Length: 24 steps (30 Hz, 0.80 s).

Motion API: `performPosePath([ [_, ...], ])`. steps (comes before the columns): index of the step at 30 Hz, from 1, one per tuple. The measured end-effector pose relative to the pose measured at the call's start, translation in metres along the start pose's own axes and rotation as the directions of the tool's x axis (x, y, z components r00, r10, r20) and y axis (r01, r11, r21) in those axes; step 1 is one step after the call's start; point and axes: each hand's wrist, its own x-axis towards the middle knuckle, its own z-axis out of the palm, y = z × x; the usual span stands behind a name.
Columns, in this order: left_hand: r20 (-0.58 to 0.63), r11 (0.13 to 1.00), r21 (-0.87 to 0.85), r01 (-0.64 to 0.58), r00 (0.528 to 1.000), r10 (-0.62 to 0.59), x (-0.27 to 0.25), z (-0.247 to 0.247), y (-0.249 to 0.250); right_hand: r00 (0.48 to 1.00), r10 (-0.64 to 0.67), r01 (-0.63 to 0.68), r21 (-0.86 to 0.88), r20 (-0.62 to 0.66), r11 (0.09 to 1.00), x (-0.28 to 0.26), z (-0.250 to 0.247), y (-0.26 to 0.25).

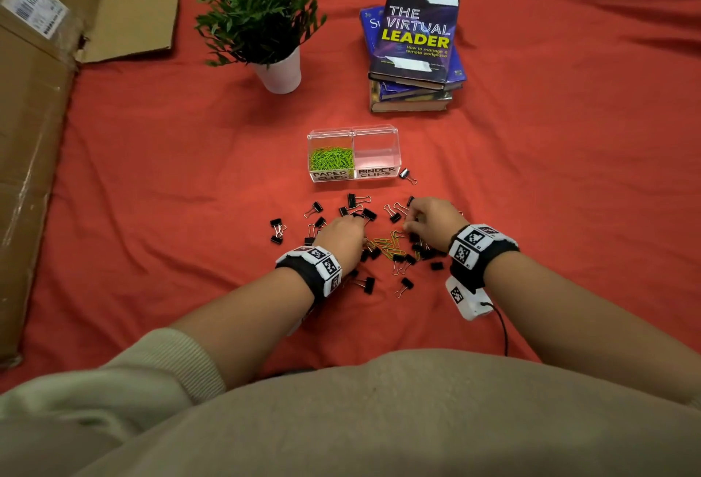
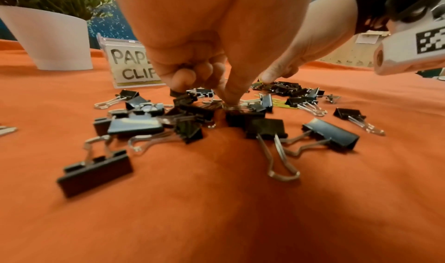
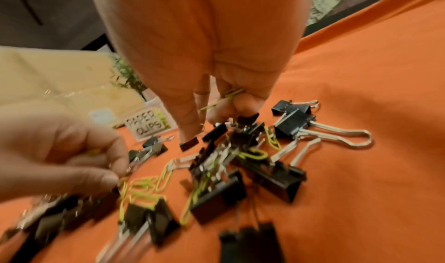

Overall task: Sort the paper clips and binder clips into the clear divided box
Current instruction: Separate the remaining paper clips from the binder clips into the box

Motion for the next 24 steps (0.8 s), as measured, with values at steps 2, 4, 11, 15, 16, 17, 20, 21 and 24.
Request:
performPosePath([
  [2, 0.006, 1.0, -0.019, -0.015, 1.0, 0.015, 0.001, -0.002, -0.001, 0.997, 0.066, -0.061, 0.115, -0.043, 0.991, -0.001, -0.006, -0.001],
  [4, -0.021, 0.996, -0.084, -0.006, 1.0, 0.004, 0.001, -0.006, -0.003, 0.994, 0.106, -0.1, 0.258, -0.009, 0.961, -0.001, -0.011, -0.001],
  [11, -0.025, 0.867, -0.487, 0.109, 0.99, -0.138, 0.0, -0.029, -0.01, 0.977, 0.064, -0.185, 0.673, 0.201, 0.716, -0.007, -0.012, -0.007],
  [15, 0.093, 0.668, -0.708, 0.229, 0.968, -0.233, 0.005, -0.028, -0.012, 0.954, 0.07, -0.271, 0.737, 0.292, 0.619, -0.011, -0.004, -0.012],
  [16, 0.117, 0.646, -0.724, 0.244, 0.965, -0.233, 0.006, -0.027, -0.012, 0.947, 0.081, -0.295, 0.74, 0.312, 0.604, -0.012, -0.003, -0.014],
  [17, 0.14, 0.632, -0.732, 0.253, 0.965, -0.224, 0.006, -0.027, -0.01, 0.941, 0.091, -0.313, 0.735, 0.326, 0.602, -0.014, -0.003, -0.016],
  [20, 0.188, 0.609, -0.746, 0.269, 0.963, -0.195, 0.005, -0.027, -0.003, 0.944, 0.133, -0.3, 0.616, 0.302, 0.728, -0.017, 0.0, -0.017],
  [21, 0.185, 0.626, -0.733, 0.265, 0.964, -0.191, 0.005, -0.027, 0.0, 0.952, 0.144, -0.266, 0.502, 0.268, 0.823, -0.017, 0.001, -0.017],
  [24, 0.125, 0.816, -0.548, 0.183, 0.983, -0.137, 0.005, -0.024, 0.007, 0.975, 0.11, -0.108, -0.021, 0.192, 0.994, -0.014, 0.01, -0.017],
])
